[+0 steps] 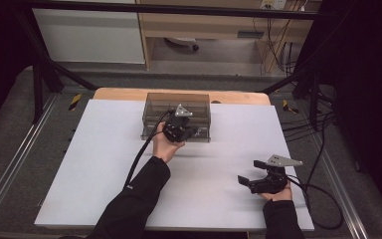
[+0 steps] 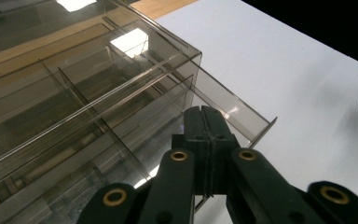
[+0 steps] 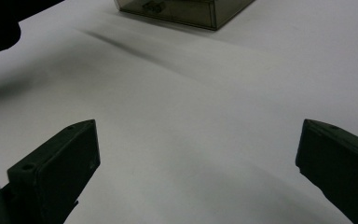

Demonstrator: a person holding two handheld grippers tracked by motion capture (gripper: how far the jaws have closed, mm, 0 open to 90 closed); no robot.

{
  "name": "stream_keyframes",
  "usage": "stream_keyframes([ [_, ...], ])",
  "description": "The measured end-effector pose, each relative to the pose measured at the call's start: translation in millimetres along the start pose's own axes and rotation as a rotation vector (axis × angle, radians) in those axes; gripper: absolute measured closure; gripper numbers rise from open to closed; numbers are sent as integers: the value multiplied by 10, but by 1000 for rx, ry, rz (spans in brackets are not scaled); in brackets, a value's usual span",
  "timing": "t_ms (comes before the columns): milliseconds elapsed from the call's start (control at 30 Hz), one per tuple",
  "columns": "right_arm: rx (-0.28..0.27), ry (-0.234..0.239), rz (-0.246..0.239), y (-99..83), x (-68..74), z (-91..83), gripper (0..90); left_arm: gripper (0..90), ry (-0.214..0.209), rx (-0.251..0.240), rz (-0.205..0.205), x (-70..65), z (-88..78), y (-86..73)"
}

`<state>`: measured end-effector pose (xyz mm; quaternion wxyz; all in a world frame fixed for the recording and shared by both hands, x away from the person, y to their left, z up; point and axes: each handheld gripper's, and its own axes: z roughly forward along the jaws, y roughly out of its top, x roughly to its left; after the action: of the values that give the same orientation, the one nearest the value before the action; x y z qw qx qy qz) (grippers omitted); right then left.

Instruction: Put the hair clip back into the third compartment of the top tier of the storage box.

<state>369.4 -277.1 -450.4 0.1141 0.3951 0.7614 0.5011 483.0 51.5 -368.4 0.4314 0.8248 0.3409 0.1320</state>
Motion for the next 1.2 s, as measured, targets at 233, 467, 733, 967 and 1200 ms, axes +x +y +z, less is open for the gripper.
stream_keyframes([
  [233,1,1,0,-1,1,1,2,895,-5,3,-11,23,17,-18],
  [467,1,1,1,0,1,2,2,845,-5,-10,-18,37,2,-19],
  [733,2,3,2,-1,3,5,3,727,-3,-45,-24,54,-136,2],
  [967,1,2,3,0,3,4,3,554,5,-56,-16,85,-284,-46],
  [1200,2,1,2,0,2,5,3,395,23,-66,7,129,-449,-126],
])
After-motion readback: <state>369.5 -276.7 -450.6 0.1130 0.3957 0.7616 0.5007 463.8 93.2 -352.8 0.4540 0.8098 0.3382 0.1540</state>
